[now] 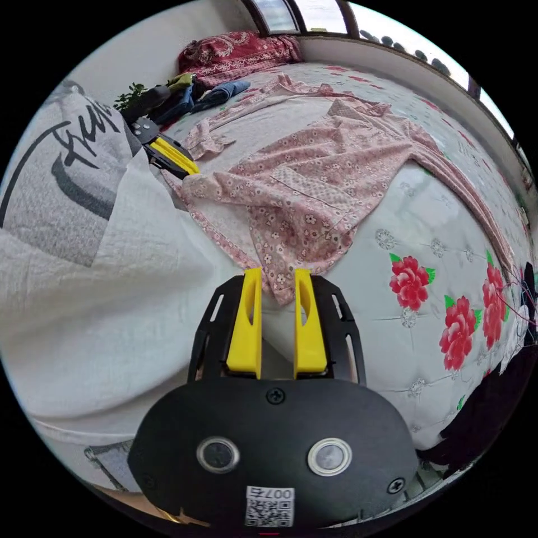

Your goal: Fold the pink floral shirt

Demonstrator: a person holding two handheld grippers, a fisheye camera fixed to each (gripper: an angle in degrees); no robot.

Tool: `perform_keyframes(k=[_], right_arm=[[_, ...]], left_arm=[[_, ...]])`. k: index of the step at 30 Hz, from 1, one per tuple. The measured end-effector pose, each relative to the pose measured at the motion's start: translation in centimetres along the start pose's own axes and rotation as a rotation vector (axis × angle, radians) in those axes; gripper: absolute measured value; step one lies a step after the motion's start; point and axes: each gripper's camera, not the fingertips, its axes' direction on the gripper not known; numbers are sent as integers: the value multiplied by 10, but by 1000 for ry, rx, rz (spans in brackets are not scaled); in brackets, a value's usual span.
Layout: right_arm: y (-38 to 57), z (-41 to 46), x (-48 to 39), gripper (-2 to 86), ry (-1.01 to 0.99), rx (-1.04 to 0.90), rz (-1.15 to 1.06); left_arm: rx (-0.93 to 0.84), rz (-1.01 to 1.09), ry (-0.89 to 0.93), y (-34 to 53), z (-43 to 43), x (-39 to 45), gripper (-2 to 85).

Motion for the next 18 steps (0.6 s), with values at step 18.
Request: perform_keyframes(k=[18], right_arm=[[-14, -26, 33, 12, 110, -36, -93]], left_arm=[[20, 31, 92, -9, -39, -34, 61]])
